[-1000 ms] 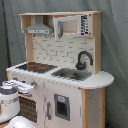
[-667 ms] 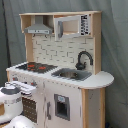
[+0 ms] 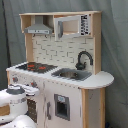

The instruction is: Play with the kitchen

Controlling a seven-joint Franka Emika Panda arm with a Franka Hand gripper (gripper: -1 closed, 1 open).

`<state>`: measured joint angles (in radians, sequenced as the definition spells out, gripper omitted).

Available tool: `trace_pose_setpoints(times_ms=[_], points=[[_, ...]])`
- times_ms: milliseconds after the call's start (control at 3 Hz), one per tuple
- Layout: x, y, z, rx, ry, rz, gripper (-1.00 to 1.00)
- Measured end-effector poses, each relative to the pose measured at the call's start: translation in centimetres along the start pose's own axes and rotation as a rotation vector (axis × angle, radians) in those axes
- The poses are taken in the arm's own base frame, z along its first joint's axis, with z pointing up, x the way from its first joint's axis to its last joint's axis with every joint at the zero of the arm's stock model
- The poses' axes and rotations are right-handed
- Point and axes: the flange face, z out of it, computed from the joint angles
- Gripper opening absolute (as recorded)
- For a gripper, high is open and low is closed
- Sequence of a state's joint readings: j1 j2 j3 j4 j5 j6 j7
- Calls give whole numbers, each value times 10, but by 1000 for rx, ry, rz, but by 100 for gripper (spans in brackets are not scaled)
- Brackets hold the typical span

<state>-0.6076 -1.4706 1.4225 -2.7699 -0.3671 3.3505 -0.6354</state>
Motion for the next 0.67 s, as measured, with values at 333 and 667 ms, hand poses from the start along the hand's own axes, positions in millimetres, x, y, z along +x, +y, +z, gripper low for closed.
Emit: trace_pose_setpoints(times_ms=[333,667], points=[[3,6,10,-30,40,-5,100],[13,16,27,-42,56,-17,100]])
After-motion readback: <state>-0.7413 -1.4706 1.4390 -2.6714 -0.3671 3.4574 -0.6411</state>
